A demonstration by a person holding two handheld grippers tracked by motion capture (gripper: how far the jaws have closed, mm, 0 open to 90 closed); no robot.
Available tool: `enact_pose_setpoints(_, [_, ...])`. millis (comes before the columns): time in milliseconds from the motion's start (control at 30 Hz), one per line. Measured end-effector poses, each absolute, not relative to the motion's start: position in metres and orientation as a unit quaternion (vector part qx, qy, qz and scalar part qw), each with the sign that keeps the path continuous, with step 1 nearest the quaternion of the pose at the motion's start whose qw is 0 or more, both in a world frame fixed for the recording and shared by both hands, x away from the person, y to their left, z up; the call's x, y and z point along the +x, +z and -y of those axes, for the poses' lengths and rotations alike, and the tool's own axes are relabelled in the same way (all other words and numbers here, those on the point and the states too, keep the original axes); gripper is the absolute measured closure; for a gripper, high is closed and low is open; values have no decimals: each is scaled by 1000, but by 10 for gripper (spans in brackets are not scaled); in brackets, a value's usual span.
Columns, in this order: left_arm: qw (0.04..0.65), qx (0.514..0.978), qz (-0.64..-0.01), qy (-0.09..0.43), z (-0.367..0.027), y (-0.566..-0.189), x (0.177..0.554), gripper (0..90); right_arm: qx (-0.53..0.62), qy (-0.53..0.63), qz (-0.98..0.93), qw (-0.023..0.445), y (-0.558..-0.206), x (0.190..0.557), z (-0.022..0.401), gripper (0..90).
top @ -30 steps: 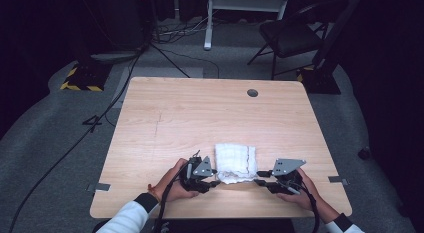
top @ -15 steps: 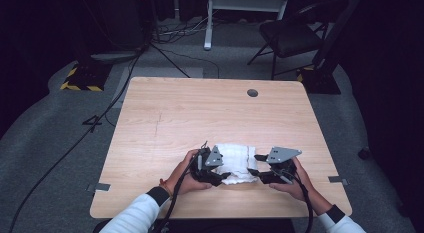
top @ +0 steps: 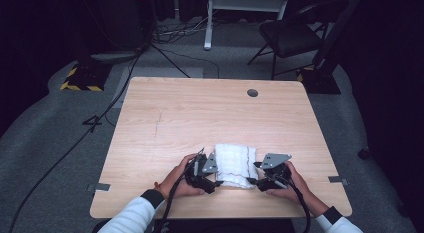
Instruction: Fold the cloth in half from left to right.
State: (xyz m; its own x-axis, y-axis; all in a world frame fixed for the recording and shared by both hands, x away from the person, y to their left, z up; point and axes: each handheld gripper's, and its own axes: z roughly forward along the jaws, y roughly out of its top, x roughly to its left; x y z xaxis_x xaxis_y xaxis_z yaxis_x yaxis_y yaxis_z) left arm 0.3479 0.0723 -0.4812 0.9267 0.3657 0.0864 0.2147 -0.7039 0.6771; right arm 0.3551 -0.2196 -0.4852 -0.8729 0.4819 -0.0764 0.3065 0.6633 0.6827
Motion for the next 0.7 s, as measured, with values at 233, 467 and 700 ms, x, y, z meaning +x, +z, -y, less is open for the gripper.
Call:
enact_pose_setpoints(233, [340, 911, -201, 122, -118, -480, 334, 207, 224, 364, -893, 137, -475, 341, 230, 340])
enact_pose_setpoints(467, [314, 917, -208, 135, -146, -488, 330, 183, 205, 361, -897, 150, -472, 343, 213, 332])
enact_pose_setpoints(700, [318, 910, -235, 122, -165, -494, 331, 165, 215, 356, -900, 134, -484, 360, 204, 302])
